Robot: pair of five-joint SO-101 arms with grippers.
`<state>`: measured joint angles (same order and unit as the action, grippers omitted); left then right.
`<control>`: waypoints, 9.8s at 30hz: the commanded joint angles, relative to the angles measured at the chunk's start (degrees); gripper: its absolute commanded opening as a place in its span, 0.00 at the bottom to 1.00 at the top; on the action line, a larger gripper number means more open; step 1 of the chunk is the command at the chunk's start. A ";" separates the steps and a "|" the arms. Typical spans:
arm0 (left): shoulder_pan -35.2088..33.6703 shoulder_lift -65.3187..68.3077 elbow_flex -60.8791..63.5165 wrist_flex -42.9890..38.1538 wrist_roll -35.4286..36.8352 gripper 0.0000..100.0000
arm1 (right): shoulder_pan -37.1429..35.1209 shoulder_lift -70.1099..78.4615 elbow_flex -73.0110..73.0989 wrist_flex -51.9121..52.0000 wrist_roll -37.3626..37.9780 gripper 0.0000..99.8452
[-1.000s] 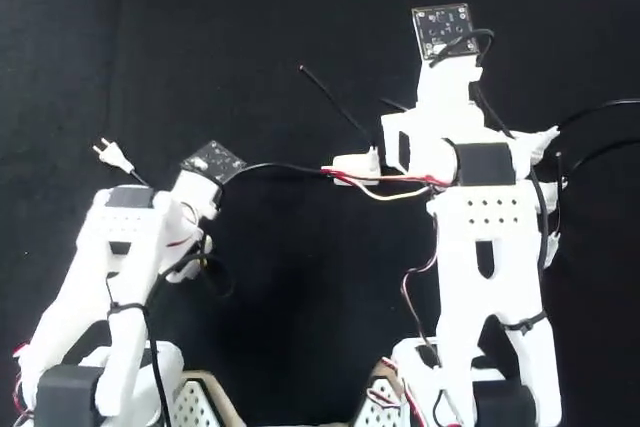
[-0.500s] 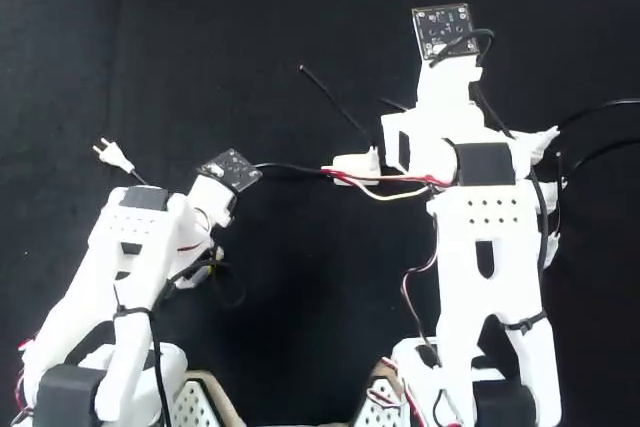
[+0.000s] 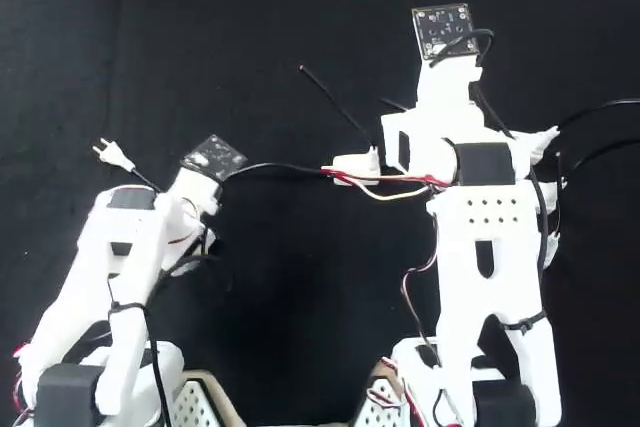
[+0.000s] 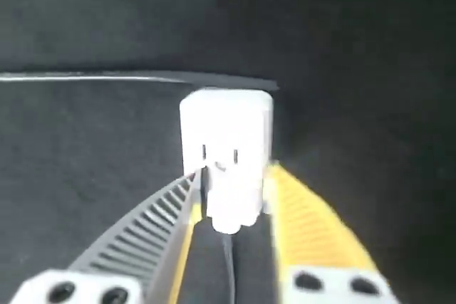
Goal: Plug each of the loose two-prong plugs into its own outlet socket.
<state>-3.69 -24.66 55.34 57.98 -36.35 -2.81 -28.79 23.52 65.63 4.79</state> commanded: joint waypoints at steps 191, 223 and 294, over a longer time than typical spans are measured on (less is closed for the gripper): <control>-52.44 -79.56 40.92 14.24 1.93 0.04 | -44.31 87.25 -95.52 20.04 7.12 0.18; -49.80 -79.65 41.10 13.80 1.76 0.04 | -47.03 103.16 -119.69 35.43 1.85 0.01; -50.07 -79.65 41.01 13.98 4.84 0.04 | -27.96 62.37 -81.10 35.60 8.97 0.01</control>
<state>-54.15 -103.78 96.22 71.78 -31.87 -32.44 44.79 -67.38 99.12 11.65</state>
